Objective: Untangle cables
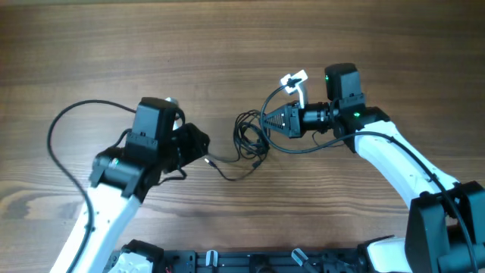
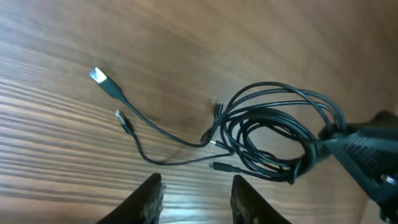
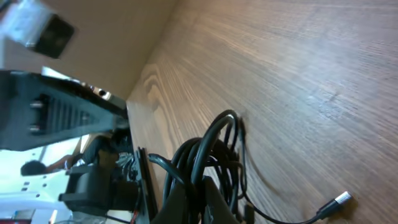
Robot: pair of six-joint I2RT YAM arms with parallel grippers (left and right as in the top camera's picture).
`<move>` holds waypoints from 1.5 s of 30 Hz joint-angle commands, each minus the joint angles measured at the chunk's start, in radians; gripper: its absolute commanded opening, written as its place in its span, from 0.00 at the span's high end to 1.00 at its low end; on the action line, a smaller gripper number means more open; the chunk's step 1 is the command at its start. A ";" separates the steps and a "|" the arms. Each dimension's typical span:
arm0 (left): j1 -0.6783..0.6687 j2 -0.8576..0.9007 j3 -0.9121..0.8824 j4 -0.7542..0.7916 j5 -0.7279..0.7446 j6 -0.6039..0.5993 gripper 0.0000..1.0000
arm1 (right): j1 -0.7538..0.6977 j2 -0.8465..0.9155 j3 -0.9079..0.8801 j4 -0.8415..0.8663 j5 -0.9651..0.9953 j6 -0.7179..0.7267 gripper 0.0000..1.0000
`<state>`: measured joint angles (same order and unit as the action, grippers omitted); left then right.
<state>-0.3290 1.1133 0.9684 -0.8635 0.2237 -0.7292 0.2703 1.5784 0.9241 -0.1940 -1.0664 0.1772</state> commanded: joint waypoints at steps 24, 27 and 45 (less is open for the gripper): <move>-0.003 0.312 -0.002 0.134 0.137 0.150 0.50 | 0.028 -0.011 -0.002 0.045 -0.134 -0.010 0.95; -0.019 0.328 -0.002 0.174 0.135 0.150 0.47 | 0.028 -0.011 -0.002 0.051 -0.184 -0.010 0.95; -0.079 0.422 -0.002 0.245 0.086 0.150 0.96 | 0.028 -0.011 -0.002 0.155 -0.285 0.043 0.95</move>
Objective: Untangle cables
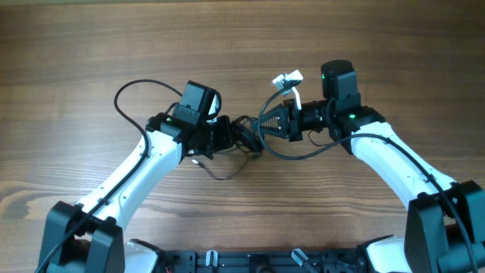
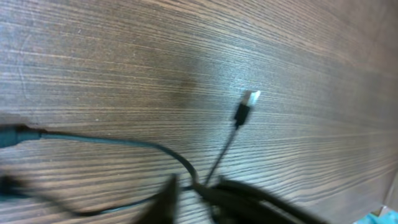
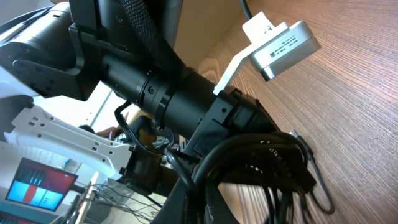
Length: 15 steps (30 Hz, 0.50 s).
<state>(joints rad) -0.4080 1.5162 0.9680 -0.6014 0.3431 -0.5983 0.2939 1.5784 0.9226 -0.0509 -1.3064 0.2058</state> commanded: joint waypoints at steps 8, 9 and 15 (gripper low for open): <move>0.026 -0.009 -0.001 0.004 0.422 0.192 0.96 | 0.004 -0.010 -0.001 -0.047 0.371 0.005 0.95; 0.039 -0.019 0.000 0.006 0.473 0.209 0.96 | 0.004 -0.010 -0.001 -0.061 0.404 0.005 0.95; 0.153 -0.103 0.000 0.011 0.564 0.225 0.96 | 0.004 -0.010 -0.001 -0.135 0.425 0.007 0.74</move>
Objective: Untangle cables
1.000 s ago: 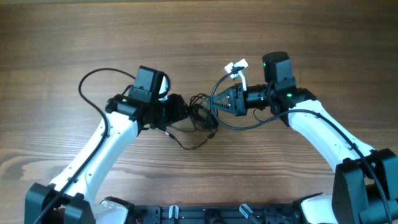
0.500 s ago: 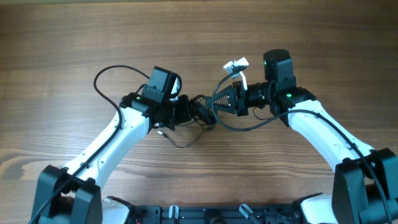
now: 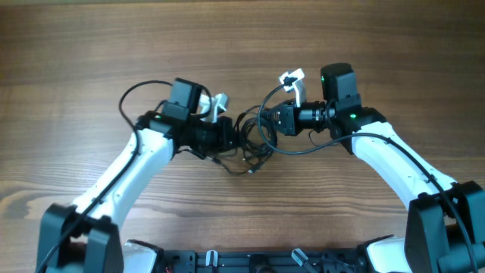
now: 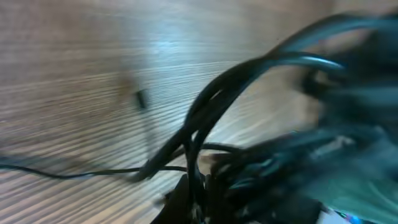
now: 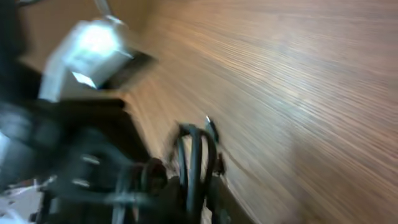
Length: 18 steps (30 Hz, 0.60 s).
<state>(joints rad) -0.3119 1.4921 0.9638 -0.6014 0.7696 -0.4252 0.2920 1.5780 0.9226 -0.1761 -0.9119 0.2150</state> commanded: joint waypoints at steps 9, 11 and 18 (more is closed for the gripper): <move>0.102 -0.086 0.004 0.012 0.040 0.047 0.96 | 0.006 -0.010 -0.001 -0.041 -0.026 0.048 0.00; 0.102 -0.086 0.004 0.012 -0.024 -0.006 0.96 | 0.006 -0.010 -0.001 -0.060 0.059 0.113 0.00; 0.102 -0.086 0.004 0.007 -0.238 -0.169 0.96 | 0.006 -0.010 -0.001 -0.314 0.760 0.636 0.00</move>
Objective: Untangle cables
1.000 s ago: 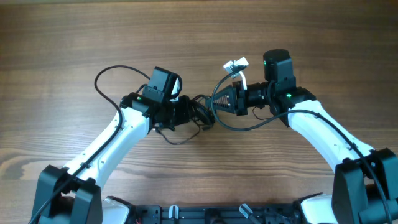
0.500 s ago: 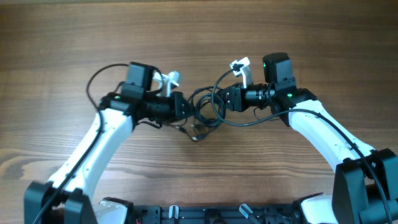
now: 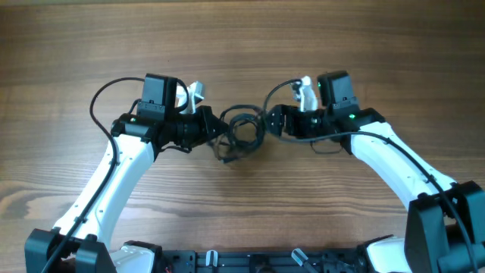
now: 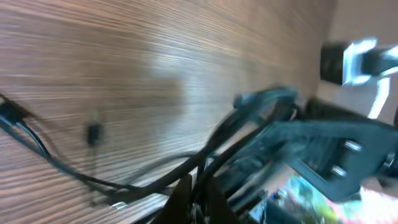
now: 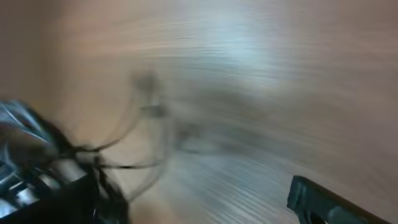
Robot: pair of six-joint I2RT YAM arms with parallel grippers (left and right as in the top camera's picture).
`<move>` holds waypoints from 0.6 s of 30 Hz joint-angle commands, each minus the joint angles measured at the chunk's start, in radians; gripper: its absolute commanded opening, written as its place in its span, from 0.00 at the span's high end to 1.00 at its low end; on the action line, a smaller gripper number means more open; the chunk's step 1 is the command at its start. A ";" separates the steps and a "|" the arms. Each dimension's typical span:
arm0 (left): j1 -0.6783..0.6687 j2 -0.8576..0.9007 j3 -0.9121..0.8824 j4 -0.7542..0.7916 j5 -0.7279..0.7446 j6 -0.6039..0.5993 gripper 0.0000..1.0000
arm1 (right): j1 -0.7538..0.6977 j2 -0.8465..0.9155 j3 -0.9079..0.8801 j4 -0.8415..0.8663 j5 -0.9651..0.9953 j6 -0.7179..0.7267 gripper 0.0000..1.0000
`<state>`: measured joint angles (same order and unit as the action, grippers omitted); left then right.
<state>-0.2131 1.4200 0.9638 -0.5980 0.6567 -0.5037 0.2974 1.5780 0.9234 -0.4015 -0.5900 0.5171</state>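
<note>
A tangled bundle of thin black cables (image 3: 244, 130) hangs between my two grippers over the wooden table (image 3: 242, 45), with loose plug ends (image 3: 227, 155) trailing below it. My left gripper (image 3: 218, 126) is shut on the bundle's left side. In the left wrist view its fingertips (image 4: 200, 198) pinch several strands at the bottom edge, and one thin cable (image 4: 37, 146) runs off to the left. My right gripper (image 3: 271, 123) stands just right of the coil, open. The right wrist view is blurred; one finger (image 5: 329, 202) shows at lower right, and the cables (image 5: 146, 134) lie ahead, not between the fingers.
Each arm's own black supply cable loops beside it, one on the left (image 3: 102, 98) and one near the right wrist (image 3: 326, 144). Bare wood surrounds the bundle on all sides.
My right gripper, then shut on the bundle, is now open with nothing between its fingers. The left gripper still holds the bundle and has shifted left, and the coil now looks looser.
First my right gripper held the coil while the left stood open to the left of the loose plugs. Then the left gripper reached the bundle and shut on it, so both held it. Now only the left one holds it.
</note>
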 commanded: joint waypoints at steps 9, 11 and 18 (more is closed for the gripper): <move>0.003 -0.014 0.004 0.016 -0.129 -0.123 0.96 | 0.001 -0.010 -0.002 0.083 -0.123 -0.078 0.05; 0.003 -0.014 0.004 0.027 -0.131 -0.138 0.96 | 0.008 -0.010 -0.003 0.122 -0.203 -0.056 0.18; 0.003 -0.014 0.004 0.048 -0.085 -0.217 0.96 | 0.126 -0.008 -0.044 0.281 -0.148 0.005 0.27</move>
<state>-0.2131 1.4200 0.9638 -0.5636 0.5320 -0.6735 0.3641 1.5780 0.9070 -0.1596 -0.7269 0.5209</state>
